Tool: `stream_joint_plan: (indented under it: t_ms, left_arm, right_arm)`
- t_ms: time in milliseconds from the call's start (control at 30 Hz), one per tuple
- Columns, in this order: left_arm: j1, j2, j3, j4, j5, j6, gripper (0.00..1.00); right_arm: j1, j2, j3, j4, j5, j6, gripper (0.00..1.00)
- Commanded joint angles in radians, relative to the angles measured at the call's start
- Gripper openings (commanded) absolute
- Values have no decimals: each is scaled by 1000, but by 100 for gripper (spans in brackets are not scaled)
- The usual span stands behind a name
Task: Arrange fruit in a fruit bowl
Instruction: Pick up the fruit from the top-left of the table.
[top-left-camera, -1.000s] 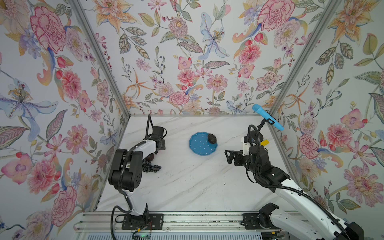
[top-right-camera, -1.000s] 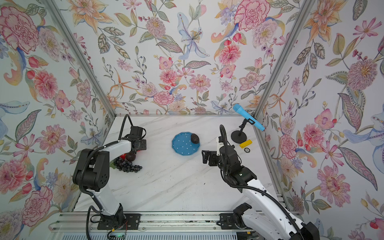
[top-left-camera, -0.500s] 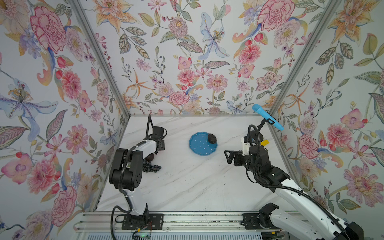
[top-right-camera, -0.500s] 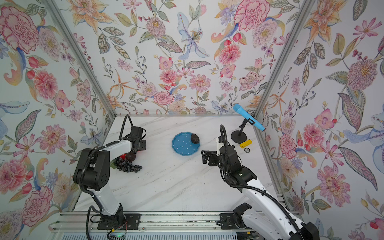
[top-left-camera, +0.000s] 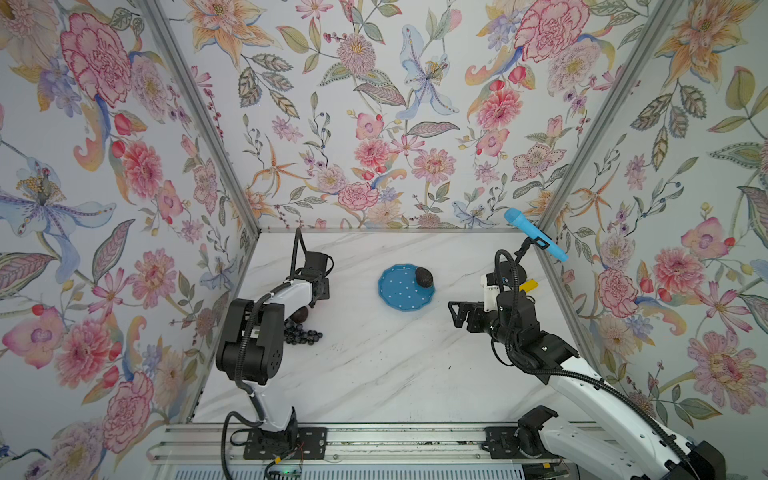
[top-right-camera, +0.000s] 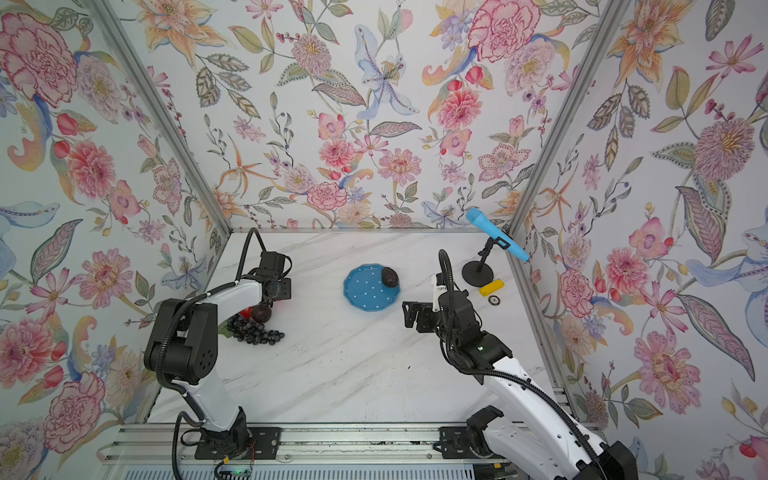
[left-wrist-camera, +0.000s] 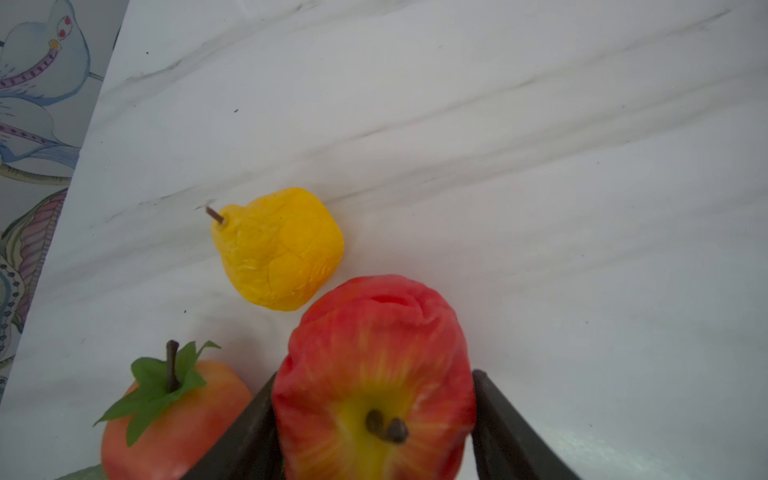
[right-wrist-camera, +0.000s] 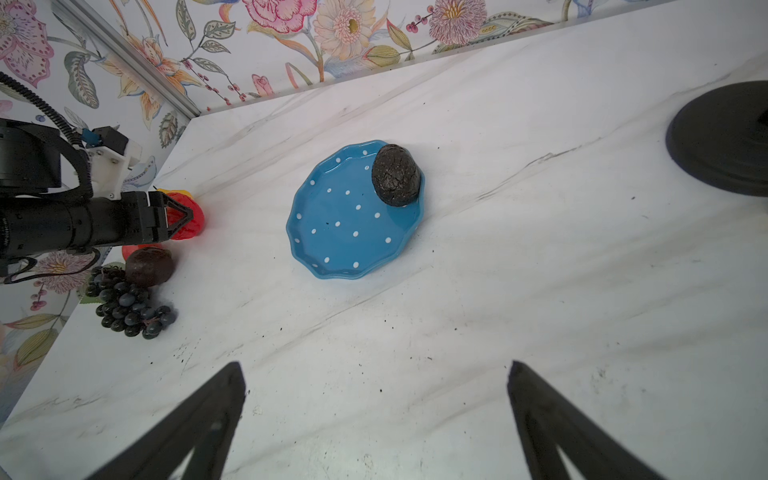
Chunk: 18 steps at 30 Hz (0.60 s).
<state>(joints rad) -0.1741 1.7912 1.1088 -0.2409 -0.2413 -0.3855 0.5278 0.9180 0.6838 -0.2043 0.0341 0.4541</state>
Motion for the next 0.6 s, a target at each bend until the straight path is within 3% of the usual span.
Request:
stream_joint_plan:
  t_ms: [0, 267, 567]
  left_arm:
    - [-30, -46, 2, 2, 25, -3, 67]
    - [-156, -52, 84, -35, 57, -18, 66]
    - [-319, 68, 328, -89, 101, -23, 66]
  right_arm:
    - [-2, 0, -5, 10, 10, 14, 99]
    - [-3, -4, -6, -5, 24, 16, 99]
    - [-3, -12, -7, -21, 22, 29, 99]
